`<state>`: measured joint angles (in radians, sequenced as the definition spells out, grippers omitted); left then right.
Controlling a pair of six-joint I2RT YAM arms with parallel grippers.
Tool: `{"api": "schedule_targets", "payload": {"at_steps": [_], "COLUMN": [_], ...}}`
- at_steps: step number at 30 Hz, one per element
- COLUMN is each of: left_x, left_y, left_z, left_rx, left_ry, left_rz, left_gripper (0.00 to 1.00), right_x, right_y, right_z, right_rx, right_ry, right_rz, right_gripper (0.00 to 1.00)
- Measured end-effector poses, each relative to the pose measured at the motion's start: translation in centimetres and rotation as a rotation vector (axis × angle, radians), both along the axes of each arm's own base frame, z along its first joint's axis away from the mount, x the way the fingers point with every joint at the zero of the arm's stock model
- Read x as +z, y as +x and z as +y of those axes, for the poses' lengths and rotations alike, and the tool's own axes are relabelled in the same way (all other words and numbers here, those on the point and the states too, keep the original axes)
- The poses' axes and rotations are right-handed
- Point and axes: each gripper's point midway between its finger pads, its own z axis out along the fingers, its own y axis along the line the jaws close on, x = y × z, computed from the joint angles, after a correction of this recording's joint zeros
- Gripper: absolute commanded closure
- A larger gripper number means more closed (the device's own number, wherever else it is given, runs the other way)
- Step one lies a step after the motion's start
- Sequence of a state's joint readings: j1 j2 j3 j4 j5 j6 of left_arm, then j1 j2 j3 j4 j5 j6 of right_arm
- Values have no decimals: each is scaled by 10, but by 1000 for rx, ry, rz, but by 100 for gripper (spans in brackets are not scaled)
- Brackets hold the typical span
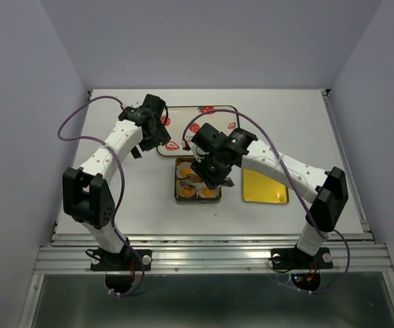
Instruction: Pack the cookies
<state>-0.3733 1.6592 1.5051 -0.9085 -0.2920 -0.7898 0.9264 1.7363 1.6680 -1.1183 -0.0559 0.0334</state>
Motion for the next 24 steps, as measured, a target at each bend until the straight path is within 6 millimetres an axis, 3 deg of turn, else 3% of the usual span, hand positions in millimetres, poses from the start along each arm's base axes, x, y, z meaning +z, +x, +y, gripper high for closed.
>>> {"api": "schedule_targets", "payload": {"at_steps": [8, 13, 18, 21, 24], "left_x": [8, 24, 27, 27, 28], "left_y": [4, 13, 16, 17, 16], "left_z": [-1, -5, -6, -6, -6], "left_rx": [-4, -9, -10, -10, -8], "left_ry": [-5, -19, -21, -21, -20], "left_rz": [-17, -60, -67, -65, -62], "left_gripper": [1, 1, 1, 1, 1], "right_x": [8, 33, 62, 72, 74], "right_y": [2, 3, 8, 17, 41], "right_z": [-3, -7, -16, -28, -45], "right_rx": [-56, -114, -193, -264, -368], "right_ry": [12, 65, 117, 119, 109], "right_rz": [-20, -69, -148, -206, -247], "right_gripper": [55, 55, 56, 57, 58]}}
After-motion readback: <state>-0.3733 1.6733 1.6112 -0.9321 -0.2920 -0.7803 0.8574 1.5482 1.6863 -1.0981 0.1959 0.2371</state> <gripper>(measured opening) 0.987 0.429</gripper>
